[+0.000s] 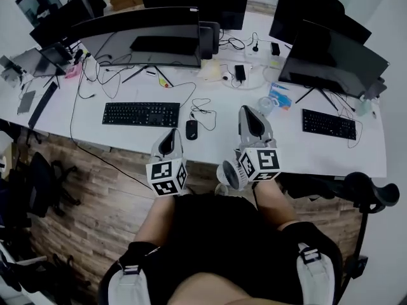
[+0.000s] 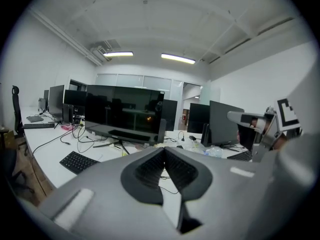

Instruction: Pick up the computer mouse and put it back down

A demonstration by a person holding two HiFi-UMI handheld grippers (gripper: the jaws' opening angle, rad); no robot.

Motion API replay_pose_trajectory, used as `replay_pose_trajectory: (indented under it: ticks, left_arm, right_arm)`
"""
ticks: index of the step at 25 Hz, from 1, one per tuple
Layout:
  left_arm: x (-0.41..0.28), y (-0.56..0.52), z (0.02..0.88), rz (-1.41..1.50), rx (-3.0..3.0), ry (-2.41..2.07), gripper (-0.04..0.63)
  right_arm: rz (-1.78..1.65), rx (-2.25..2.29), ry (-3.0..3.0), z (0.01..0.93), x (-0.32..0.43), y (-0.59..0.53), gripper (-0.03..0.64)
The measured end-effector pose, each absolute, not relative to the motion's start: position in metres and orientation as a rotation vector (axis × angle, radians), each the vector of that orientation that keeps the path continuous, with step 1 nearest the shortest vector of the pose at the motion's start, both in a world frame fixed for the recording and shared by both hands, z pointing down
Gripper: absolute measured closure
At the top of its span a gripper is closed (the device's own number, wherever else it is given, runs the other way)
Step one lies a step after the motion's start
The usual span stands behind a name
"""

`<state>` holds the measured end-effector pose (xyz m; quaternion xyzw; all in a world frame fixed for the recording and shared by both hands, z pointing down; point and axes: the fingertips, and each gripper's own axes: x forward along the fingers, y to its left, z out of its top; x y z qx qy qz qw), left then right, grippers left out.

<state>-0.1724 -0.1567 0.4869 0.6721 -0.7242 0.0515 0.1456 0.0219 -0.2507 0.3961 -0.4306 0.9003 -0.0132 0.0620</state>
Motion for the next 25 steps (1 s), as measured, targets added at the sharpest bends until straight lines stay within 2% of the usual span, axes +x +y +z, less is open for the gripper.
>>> replay_pose_trajectory:
  ticks: [5,9,10,16,25]
  left_arm:
    - [-0.185,-0.184,0.522,0.224,1.925,-1.989,0.54]
    - [-0.185,-0.2,0.562,0.298,1.918,-1.872,0.416]
    - [-0.185,-0.204,0.573,0.326,1.911,-1.848,0.414]
    - [-0.184,-0.232,0.642,0.431,1.853,-1.788,0.244]
    - [-0.169,-0.258,0.718,0.631,1.794,-1.654,0.232]
  right_arm:
    - [-0.081,-1.355,2.746,0.409,0.005,-0.264,0.62]
    - [-0.084,-1.42,2.741,0.414,0.002,-0.268,0.62]
    - [-0.087,-1.443,2.74,0.417,0.003,-0.269,0.62]
    - [-0.13,-1.588,2.725,0.437,0.016,-0.269,0.62]
    - [-0.189,-1.789,2.667,0.457,0.045,-0.266,0.62]
